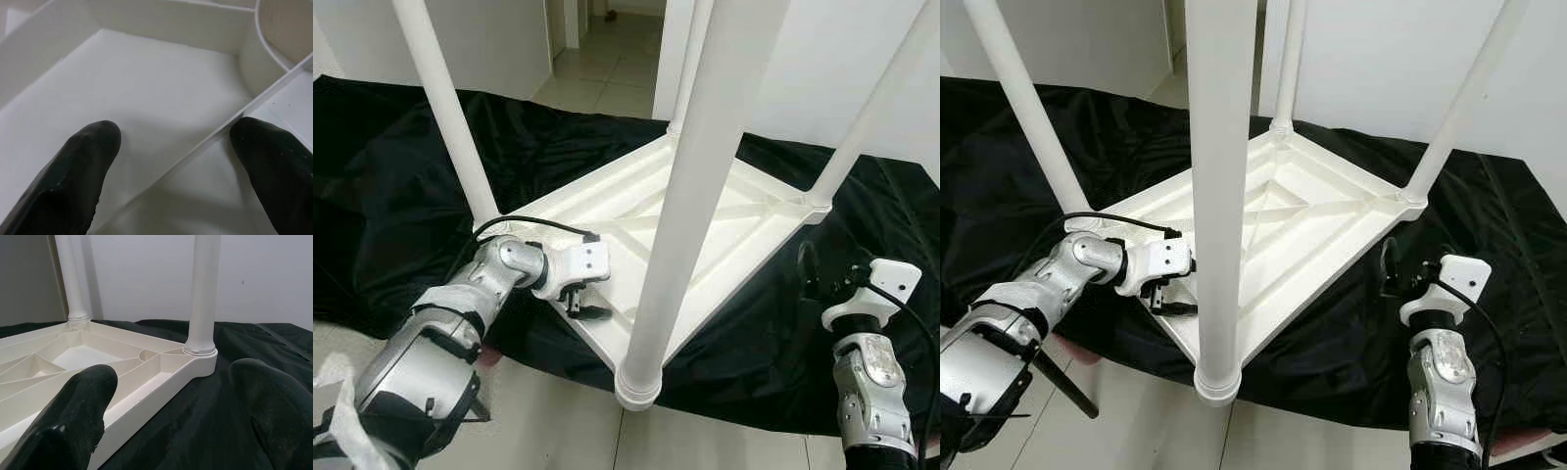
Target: Building children table
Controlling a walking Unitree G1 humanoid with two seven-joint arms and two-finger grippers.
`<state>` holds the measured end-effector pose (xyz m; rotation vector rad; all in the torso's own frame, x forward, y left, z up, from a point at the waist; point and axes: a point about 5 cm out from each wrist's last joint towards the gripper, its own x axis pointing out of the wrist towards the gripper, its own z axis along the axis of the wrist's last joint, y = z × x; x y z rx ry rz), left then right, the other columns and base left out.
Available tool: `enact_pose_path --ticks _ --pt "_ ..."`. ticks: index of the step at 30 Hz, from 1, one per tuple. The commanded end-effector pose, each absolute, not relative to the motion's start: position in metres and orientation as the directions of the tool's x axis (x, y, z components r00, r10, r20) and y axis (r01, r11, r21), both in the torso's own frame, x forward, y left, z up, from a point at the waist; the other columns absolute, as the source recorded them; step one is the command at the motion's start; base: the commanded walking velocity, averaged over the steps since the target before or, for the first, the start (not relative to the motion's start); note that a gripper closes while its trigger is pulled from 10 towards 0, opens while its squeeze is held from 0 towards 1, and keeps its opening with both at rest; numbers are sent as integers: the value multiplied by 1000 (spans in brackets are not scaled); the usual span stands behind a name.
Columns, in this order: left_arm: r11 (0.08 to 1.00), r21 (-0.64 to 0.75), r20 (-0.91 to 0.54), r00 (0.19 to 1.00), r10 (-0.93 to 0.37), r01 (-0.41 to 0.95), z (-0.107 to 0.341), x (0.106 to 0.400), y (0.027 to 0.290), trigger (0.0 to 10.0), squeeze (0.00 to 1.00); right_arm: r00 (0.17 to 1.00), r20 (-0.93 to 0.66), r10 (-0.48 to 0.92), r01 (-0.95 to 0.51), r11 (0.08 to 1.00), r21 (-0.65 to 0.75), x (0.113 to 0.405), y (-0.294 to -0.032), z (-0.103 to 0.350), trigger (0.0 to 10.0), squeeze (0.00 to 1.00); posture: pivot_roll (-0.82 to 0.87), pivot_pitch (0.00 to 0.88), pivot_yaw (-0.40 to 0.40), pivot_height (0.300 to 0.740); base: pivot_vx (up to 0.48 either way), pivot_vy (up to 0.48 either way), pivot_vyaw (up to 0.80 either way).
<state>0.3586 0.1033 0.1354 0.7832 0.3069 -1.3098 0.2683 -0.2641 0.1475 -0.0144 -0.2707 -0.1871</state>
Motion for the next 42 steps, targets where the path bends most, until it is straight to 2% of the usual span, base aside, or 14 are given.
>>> enact_pose_path --ticks 1,5,6,7,10,22,23,28,30,31,33,34,35,42 --pt "180 398 -564 394 -725 900 141 368 104 10000 0 946 264 -185 189 982 10 269 -264 148 10000 0 -61 30 -8 740 0 0 0" --pt "203 373 -565 395 -724 905 141 369 106 10000 0 947 261 -185 189 982 10 269 -262 147 10000 0 -61 30 -8 740 0 0 0" --pt "214 363 -560 396 -728 907 142 370 108 2275 0 948 259 -186 190 982 11 268 -261 147 10000 0 -58 35 -4 740 0 0 0" --pt "213 364 -557 395 -730 907 142 370 109 0 0 948 258 -187 191 982 11 268 -260 147 10000 0 -58 35 -4 740 0 0 0" --pt "211 365 -555 394 -732 907 142 370 109 0 0 948 257 -188 191 981 11 268 -260 146 10000 0 -57 36 -3 740 0 0 0" --pt "135 309 -596 302 -744 941 120 356 98 0 0 948 251 -194 197 980 10 267 -260 145 10000 0 -59 38 -3 740 0 0 0" --pt "126 300 -601 290 -745 946 118 355 96 275 0 948 251 -194 198 980 9 267 -260 145 10000 0 -59 39 -1 740 0 0 0" --pt "114 292 -606 276 -746 949 115 353 90 0 0 948 252 -197 201 980 9 267 -259 145 10000 0 -60 40 1 740 0 0 0" --pt "105 296 -607 272 -746 949 115 353 89 314 0 947 251 -199 203 979 9 266 -259 145 10000 0 -64 42 6 740 0 0 0" --pt "99 299 -608 269 -746 949 115 352 87 9765 0 947 250 -200 204 979 10 266 -259 144 10000 0 -64 42 6 740 0 0 0" --pt "100 303 -616 275 -739 948 115 353 86 10000 0 947 249 -203 207 978 10 266 -260 144 10000 0 -65 43 8 740 0 0 0" --pt "103 294 -605 268 -750 950 117 354 83 10000 733 947 248 -205 209 978 10 265 -260 143 10000 0 -69 42 11 740 0 0 0" --pt "95 287 -597 255 -760 953 119 354 82 10000 1000 946 248 -208 212 977 10 264 -260 143 10000 0 -69 42 11 740 0 0 0" --pt "74 280 -599 234 -766 957 121 354 80 10000 1000 945 248 -214 219 976 9 263 -261 143 10000 0 -71 42 12 740 0 0 0"
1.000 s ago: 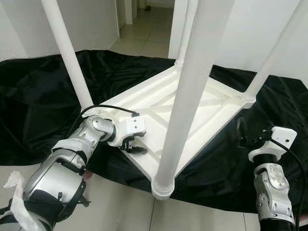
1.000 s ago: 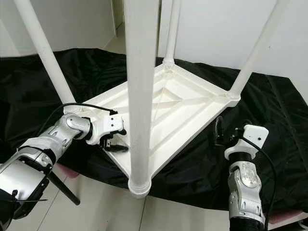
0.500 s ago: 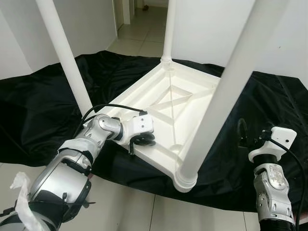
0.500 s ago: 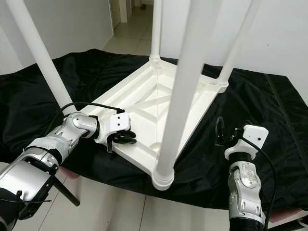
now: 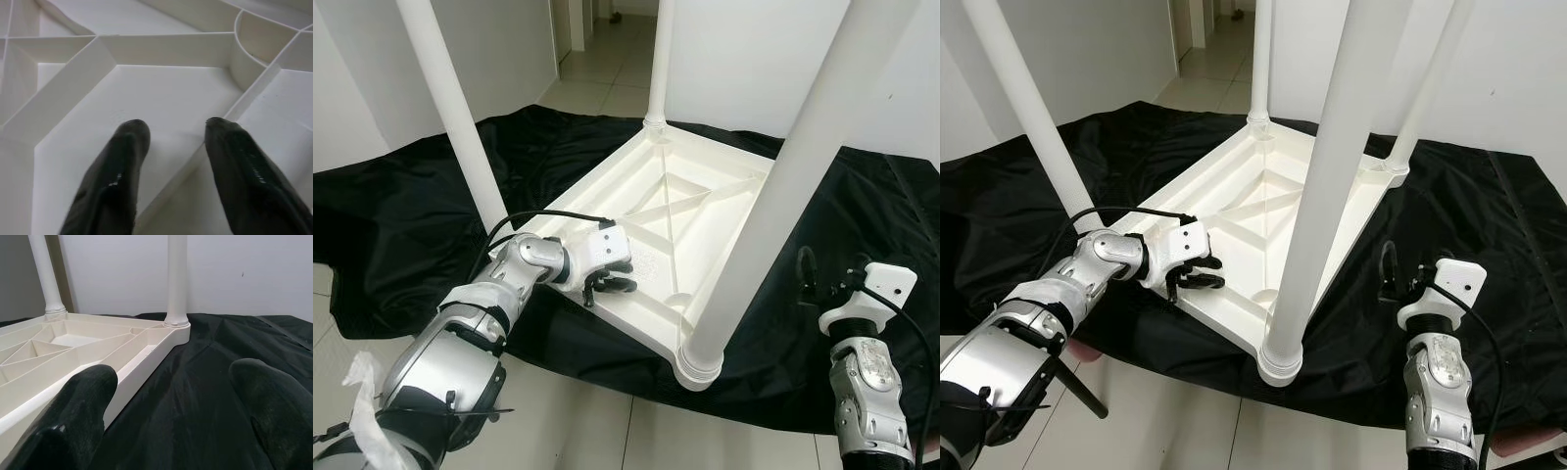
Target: Building children table
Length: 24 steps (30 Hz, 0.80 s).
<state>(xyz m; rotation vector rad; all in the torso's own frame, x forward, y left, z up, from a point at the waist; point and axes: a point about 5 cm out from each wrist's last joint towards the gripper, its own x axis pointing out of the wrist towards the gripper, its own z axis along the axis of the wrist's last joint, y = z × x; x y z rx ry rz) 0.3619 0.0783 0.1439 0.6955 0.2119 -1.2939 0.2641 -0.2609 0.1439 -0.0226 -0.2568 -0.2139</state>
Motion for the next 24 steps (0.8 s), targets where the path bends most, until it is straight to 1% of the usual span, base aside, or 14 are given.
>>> enact_pose_path --ticks 1,4,5,6,7,9,10,15,16,17,18,19,22,24 --pt "66 276 -596 224 -771 959 122 353 80 10000 1000 944 249 -216 221 975 8 263 -262 143 10000 0 -71 42 12 740 0 0 0" --pt "66 277 -595 225 -771 959 124 354 80 10000 1000 943 249 -219 224 975 9 262 -262 143 10000 0 -76 40 20 740 0 0 0" --pt "66 281 -600 228 -767 958 125 355 80 10000 875 943 249 -221 226 974 9 262 -262 143 10000 0 -76 40 20 740 0 0 0" --pt "66 281 -600 228 -767 958 125 355 80 10000 875 943 249 -221 226 974 9 262 -262 143 10000 0 -76 40 20 740 0 0 0" --pt "60 278 -594 221 -773 959 127 356 81 10000 0 943 249 -223 228 974 9 262 -262 143 10000 0 -77 41 21 740 0 0 0" --pt "59 293 -560 221 -798 954 135 358 82 10000 0 942 249 -225 230 973 9 262 -262 143 10000 0 -79 41 24 740 0 0 0" --pt "76 275 -509 212 -834 958 144 360 83 10000 0 941 249 -228 233 972 10 261 -262 143 10000 0 -81 41 25 740 0 0 0" --pt "94 251 -442 201 -874 963 155 362 85 10000 0 940 248 -232 237 972 11 260 -263 142 10000 0 -81 41 25 740 0 0 0" --pt "81 245 -426 182 -886 966 158 362 87 10000 0 940 248 -233 238 971 11 260 -263 142 10000 0 -80 41 23 740 0 0 0" --pt "43 217 -414 132 -901 975 160 359 91 10000 0 941 246 -233 238 971 11 259 -263 142 10000 0 -80 41 23 740 0 0 0" --pt "43 217 -414 132 -901 975 160 359 91 10000 0 941 246 -233 238 971 11 259 -263 142 10000 0 -80 41 23 740 0 0 0" --pt "-41 188 -407 40 -912 981 162 353 97 10000 0 941 245 -232 237 971 9 259 -263 141 10000 0 -79 41 20 740 0 0 0" --pt "-60 189 -418 25 -908 980 160 351 98 10000 0 942 244 -232 237 971 9 260 -264 141 10000 0 -76 41 16 740 0 0 0" --pt "-43 216 -443 58 -895 975 154 351 97 10000 0 943 242 -229 235 972 6 261 -264 141 10000 0 -74 41 9 740 0 0 0"
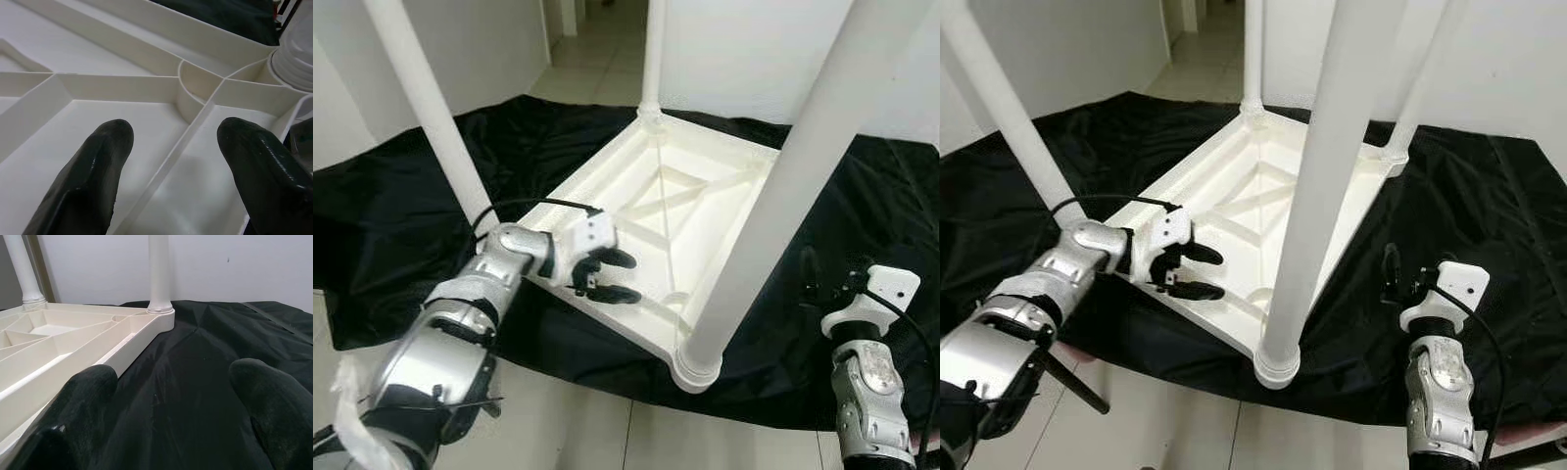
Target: Building children table
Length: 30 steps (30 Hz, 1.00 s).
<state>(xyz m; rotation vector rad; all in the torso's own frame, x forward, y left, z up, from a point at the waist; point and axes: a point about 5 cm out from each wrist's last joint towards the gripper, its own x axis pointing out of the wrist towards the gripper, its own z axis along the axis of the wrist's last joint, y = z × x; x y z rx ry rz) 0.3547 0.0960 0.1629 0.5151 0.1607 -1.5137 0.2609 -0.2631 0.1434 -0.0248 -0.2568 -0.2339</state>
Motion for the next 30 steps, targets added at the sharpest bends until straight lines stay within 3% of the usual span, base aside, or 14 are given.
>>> enact_pose_path --ticks 1,5,6,10,26,27,28,30 --pt "-43 216 -443 58 -895 975 154 351 97 10000 0 943 242 -229 235 972 6 261 -264 141 10000 0 -74 41 9 740 0 0 0" --pt "-32 243 -486 93 -869 970 146 352 95 10000 0 944 241 -225 231 973 2 262 -263 142 10000 0 -73 41 8 740 0 0 0" --pt "25 283 -536 179 -825 959 139 356 91 10000 0 945 242 -221 228 974 3 263 -263 143 10000 0 -73 41 6 740 0 0 0" --pt "91 304 -569 258 -781 948 134 360 89 10000 0 945 242 -220 227 974 1 264 -263 143 10000 0 -73 41 6 740 0 0 0" --pt "222 335 -591 387 -708 916 133 370 87 10000 0 942 243 -232 238 971 3 261 -263 142 10000 0 -84 42 16 740 0 0 0" --pt "229 339 -595 397 -699 912 132 370 87 3882 0 942 243 -234 240 971 4 261 -263 142 10000 0 -84 41 21 740 0 0 0" --pt "239 336 -595 402 -696 911 131 370 88 0 0 941 242 -236 243 970 4 261 -264 142 10000 0 -84 41 21 740 0 0 0" --pt "245 334 -594 405 -695 910 130 370 88 0 0 940 243 -239 245 970 5 261 -264 142 10000 0 -83 40 22 740 0 0 0"
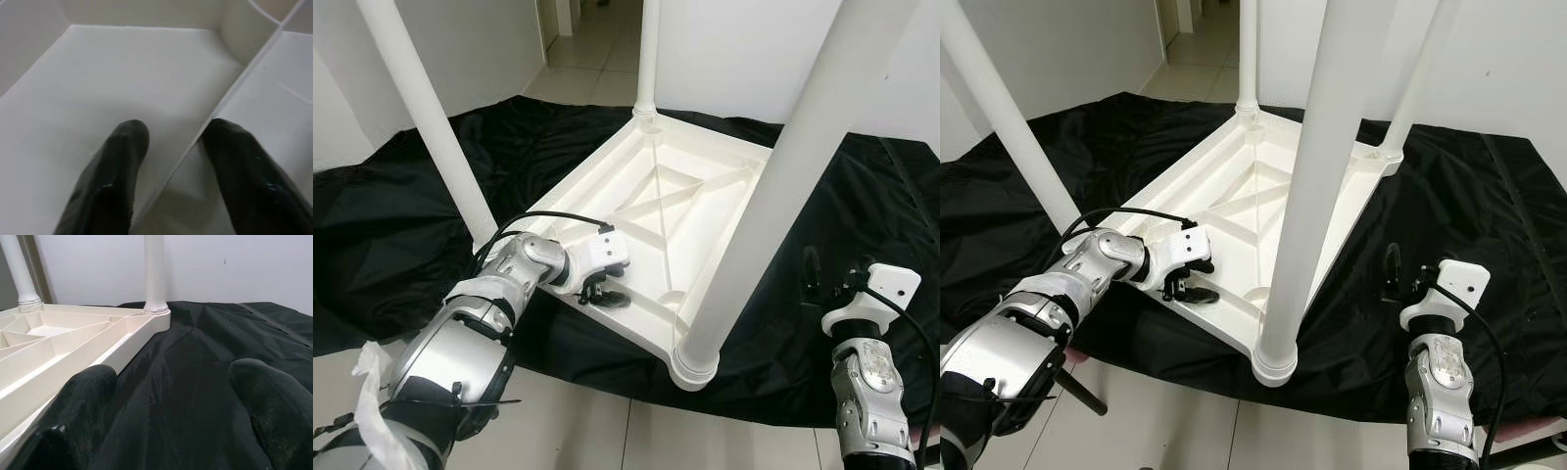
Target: Building children table
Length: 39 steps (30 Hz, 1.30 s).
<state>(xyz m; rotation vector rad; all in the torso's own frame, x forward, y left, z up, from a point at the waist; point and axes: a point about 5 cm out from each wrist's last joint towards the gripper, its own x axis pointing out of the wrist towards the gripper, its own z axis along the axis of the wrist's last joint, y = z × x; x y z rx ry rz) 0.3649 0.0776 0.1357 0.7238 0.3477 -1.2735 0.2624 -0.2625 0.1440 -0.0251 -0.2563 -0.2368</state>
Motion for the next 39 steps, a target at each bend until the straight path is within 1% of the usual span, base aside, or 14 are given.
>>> enact_pose_path --ticks 1,9,13,17,18,20,21,25,26,28,29,33,34,39 --pt "244 341 -594 410 -692 908 130 370 88 0 0 940 243 -239 245 969 6 261 -264 142 10000 0 -83 40 22 740 0 0 0" --pt "311 354 -574 468 -672 882 134 375 90 0 0 940 245 -237 243 970 8 262 -263 142 10000 0 -81 38 19 740 0 0 0" --pt "377 395 -544 544 -639 838 138 380 90 0 0 939 248 -237 242 970 10 263 -263 143 10000 0 -79 37 18 740 0 0 0" --pt "381 417 -533 562 -633 825 138 381 88 0 0 939 248 -238 243 970 11 264 -262 143 10000 0 -79 37 18 740 0 0 0" --pt "388 425 -526 572 -629 818 139 381 87 4706 0 939 247 -239 244 970 11 264 -262 142 10000 0 -78 35 18 740 0 0 0" --pt "389 444 -514 585 -627 807 139 382 85 4706 0 939 246 -241 246 969 11 264 -262 142 10000 0 -78 35 18 740 0 0 0" --pt "379 454 -505 583 -636 806 140 381 82 10000 0 938 246 -242 247 969 11 264 -262 142 10000 0 -78 35 18 740 0 0 0" --pt "366 451 -489 568 -662 814 140 380 77 10000 0 937 247 -247 251 968 14 264 -262 142 10000 0 -80 34 19 740 0 0 0" --pt "376 429 -480 560 -676 821 141 379 76 10000 788 937 247 -247 252 968 14 264 -262 141 10000 0 -80 34 19 740 0 0 0" --pt "383 413 -473 554 -685 826 142 379 75 10000 788 937 247 -248 252 968 15 264 -262 141 10000 0 -80 34 19 740 0 0 0" --pt "381 389 -444 533 -721 839 145 378 72 10000 1000 937 247 -246 252 968 9 264 -262 141 10000 0 -81 34 19 740 0 0 0" --pt "372 422 -411 540 -734 827 151 379 71 10000 1000 938 247 -245 250 968 9 264 -261 141 10000 0 -80 35 20 740 0 0 0" --pt "372 427 -368 535 -761 824 158 380 71 10000 0 938 246 -243 248 969 11 263 -261 140 10000 0 -80 36 22 740 0 0 0" --pt "385 418 -297 524 -798 823 170 381 76 10000 0 940 243 -240 243 970 21 260 -260 139 10000 0 -79 37 25 740 0 0 0"
